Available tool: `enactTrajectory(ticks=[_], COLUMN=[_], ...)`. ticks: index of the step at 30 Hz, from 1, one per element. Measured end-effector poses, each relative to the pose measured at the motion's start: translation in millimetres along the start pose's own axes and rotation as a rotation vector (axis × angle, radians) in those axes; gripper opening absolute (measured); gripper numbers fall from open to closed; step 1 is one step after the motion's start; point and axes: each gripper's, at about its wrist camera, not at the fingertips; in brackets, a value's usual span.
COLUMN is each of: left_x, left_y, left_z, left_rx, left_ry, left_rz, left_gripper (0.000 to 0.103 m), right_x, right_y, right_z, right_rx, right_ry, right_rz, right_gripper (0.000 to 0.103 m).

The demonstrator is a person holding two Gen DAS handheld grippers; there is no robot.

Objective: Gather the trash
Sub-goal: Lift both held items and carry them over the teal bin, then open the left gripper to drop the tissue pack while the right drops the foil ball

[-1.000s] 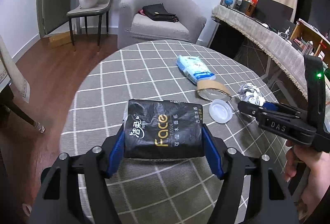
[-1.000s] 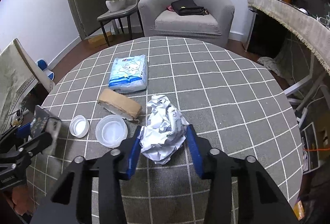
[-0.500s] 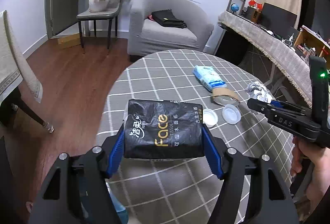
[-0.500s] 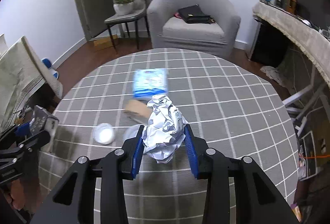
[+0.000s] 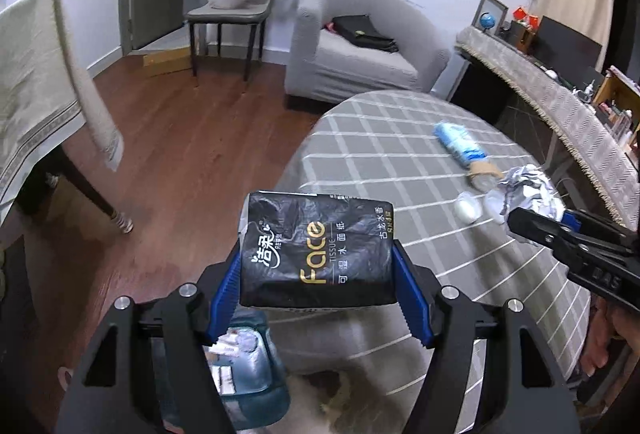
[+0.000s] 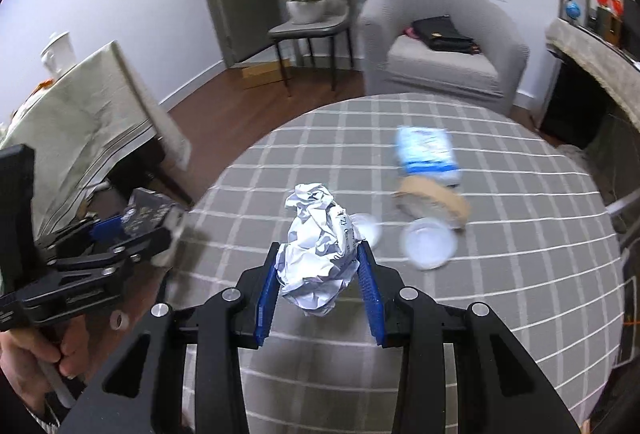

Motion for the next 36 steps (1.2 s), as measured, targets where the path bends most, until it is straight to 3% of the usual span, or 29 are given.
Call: enactTrajectory(ticks=[8, 22, 36], left_x=[23.8, 70.0, 124.4], left_y=[-1.9, -40.5, -88.3], left_z=[48.4, 129.5, 169.6], left_rx=[-0.058, -0.203, -0.192], left_ry=[0.055, 0.094, 0.108], left_rz=[0.041, 0.248, 0.5], left_gripper=[0.071, 0.071, 0.071], right_x=[4.3, -7.9, -2.7], right_y=[-11.0, -37.8, -79.9], right_z=[60.0, 123.5, 165.4], right_rx=[-0.057, -0.161, -0.183], right_ry=[0.085, 0.125, 0.157], right_rz=[0.023, 0.057, 0.153], right_gripper=[0.038, 0.038, 0.038])
Point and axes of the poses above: each gripper's, at about its wrist camera, not at the fingertips, and y roughly against the way its jaws point, z to its left, x to its underside, and after that the axes turned 1 degree about -x, right-handed
